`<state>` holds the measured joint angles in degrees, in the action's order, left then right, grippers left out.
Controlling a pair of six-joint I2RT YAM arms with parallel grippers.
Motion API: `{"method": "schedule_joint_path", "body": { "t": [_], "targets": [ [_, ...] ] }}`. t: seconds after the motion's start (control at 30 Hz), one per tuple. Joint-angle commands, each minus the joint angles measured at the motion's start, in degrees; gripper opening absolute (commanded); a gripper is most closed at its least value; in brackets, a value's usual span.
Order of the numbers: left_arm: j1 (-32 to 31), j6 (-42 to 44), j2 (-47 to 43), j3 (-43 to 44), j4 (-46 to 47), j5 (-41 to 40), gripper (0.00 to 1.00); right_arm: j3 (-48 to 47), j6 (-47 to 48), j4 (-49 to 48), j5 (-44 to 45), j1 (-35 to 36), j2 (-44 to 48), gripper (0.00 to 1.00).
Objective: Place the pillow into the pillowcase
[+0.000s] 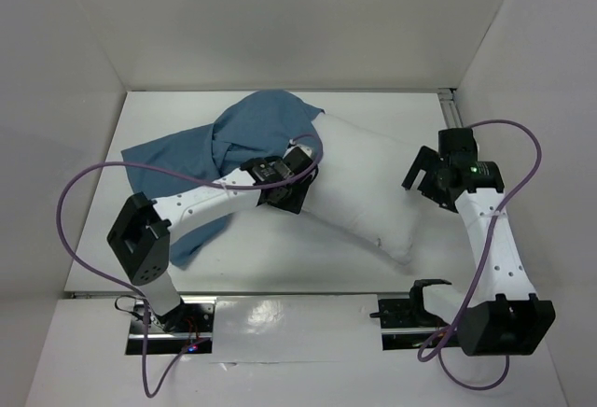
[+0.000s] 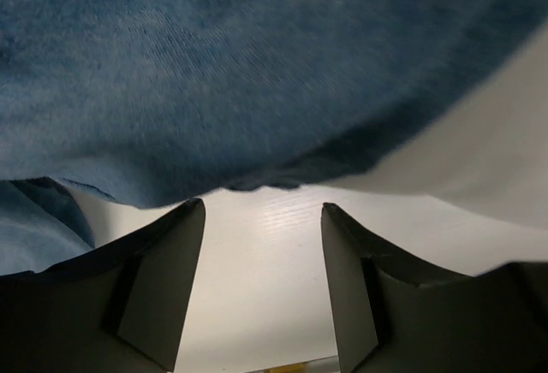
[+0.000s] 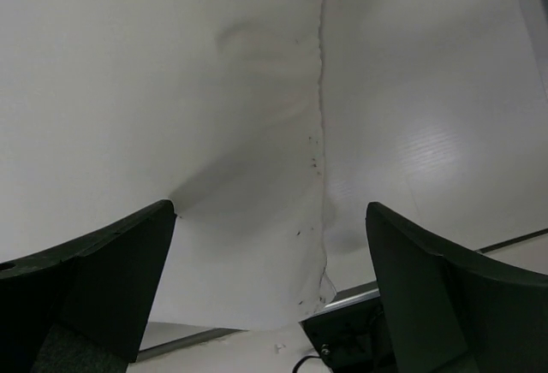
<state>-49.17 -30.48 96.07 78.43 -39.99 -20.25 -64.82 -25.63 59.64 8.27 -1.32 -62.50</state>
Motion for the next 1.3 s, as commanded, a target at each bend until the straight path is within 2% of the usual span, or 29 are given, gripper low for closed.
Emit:
{"method": "schedule_joint_path", "body": {
  "t": [0.0, 0.1, 0.23, 0.37, 0.4, 0.43, 0.53, 0.57, 0.6, 0.67, 0.7, 0.73, 0.77, 0.83, 0.87, 0.9, 0.93, 0.97, 1.0, 1.03, 1.1, 1.13, 1.23, 1.27],
  "targets": [
    [2.13, -1.16, 1.31, 2.25, 0.35, -4.89, 0.69, 1.71, 1.28, -0.04, -2.81, -0.52, 1.59, 1.00],
    [3.37, -0.55, 1.84, 2.25, 0.87, -4.27, 0.68, 3.82, 1.28, -1.27, -5.98, -1.22, 1.59, 1.00],
    [5.39, -0.55, 2.45, 2.25, 0.88, -4.27, 0.58, 4.61, 3.39, -1.89, -10.20, -2.90, 0.98, 1.00],
    [6.01, -0.02, 2.45, 3.47, 0.88, -2.96, 0.28, 6.80, 3.92, -4.26, -15.20, -3.60, -0.78, 1.00],
    [6.01, 0.50, 2.45, 3.48, 0.88, -2.43, 0.11, 7.59, 3.92, -6.01, -18.35, -3.60, -0.78, 1.00],
    [6.01, 0.51, 2.98, 4.35, 0.88, -0.69, 0.01, 8.64, 3.14, -7.24, -20.12, -3.60, -0.78, 1.00],
    [6.01, 0.51, 2.98, 5.59, 0.88, 1.52, 0.00, 13.13, 1.73, -12.06, -25.14, -3.08, -1.40, 1.00],
    [6.01, 0.51, 2.98, 5.59, 0.88, 2.49, 0.00, 14.01, 1.11, -13.13, -25.15, -3.07, -1.92, 0.95],
    [6.01, 0.51, 2.98, 5.59, 1.40, 3.54, 0.00, 15.23, 1.11, -14.19, -26.89, -2.29, -1.92, 0.87],
    [6.01, 1.12, 0.97, 6.12, 2.01, 7.74, 0.00, 15.86, -0.73, -18.92, -29.00, -0.71, -1.92, 0.55],
    [5.40, 1.12, 0.44, 7.77, 2.02, 9.94, 0.00, 15.86, -3.52, -21.12, -30.15, 0.17, -2.45, 0.21],
    [5.40, 1.91, 0.43, 9.09, 3.76, 12.84, 0.00, 15.08, -5.21, -26.01, -32.42, 2.27, -2.97, 0.08],
    [4.88, 1.91, 0.43, 11.11, 4.30, 19.83, 0.00, 13.94, -6.88, -28.50, -33.57, 3.33, -3.94, 0.00],
    [4.87, 3.31, 2.00, 21.37, 4.83, 27.60, 0.00, 5.79, -10.40, -32.81, -37.52, 4.66, -8.06, 0.00],
    [4.87, 3.32, 5.41, 26.72, 1.35, 30.42, 0.00, 1.67, -11.02, -32.83, -37.54, 4.66, -9.38, 0.00],
    [4.87, 4.02, 7.27, 39.65, -1.29, 33.66, 0.00, -2.81, -11.02, -32.83, -37.54, 4.66, -10.44, 0.00],
    [4.87, 4.63, 10.51, 51.70, -5.50, 36.48, 0.00, -14.61, -11.63, -31.26, -35.37, 4.66, -11.15, 0.00],
    [4.87, 4.64, 11.41, 51.82, -6.67, 37.55, 0.00, -14.72, -11.64, -31.25, -34.21, 4.66, -11.15, 0.00],
    [5.39, 4.64, 11.42, 57.56, -6.68, 38.35, 0.00, -16.73, -11.64, -31.25, -33.42, 4.66, -11.15, 0.00],
    [5.40, 4.03, 10.72, 57.01, -6.16, 39.23, 0.00, -17.70, -12.16, -31.25, -32.89, 5.79, -10.11, 0.00],
    [5.92, 3.15, 7.66, 50.28, -2.84, 40.46, 0.00, -13.69, -12.78, -31.86, -31.04, 7.64, -8.52, 0.00],
    [5.92, 2.36, 3.90, 38.75, 2.32, 41.07, 0.00, -10.62, -14.09, -32.99, -29.91, 8.96, -6.78, 0.00],
    [6.97, -2.29, 1.23, 20.96, 8.59, 46.60, 0.00, 7.18, -17.77, -37.30, -26.66, 15.97, -3.78, 0.00],
    [6.98, -3.09, 1.22, 18.27, 9.13, 47.75, 0.00, 10.21, -18.83, -39.31, -25.25, 17.83, -3.07, 0.00]
  ]
}}
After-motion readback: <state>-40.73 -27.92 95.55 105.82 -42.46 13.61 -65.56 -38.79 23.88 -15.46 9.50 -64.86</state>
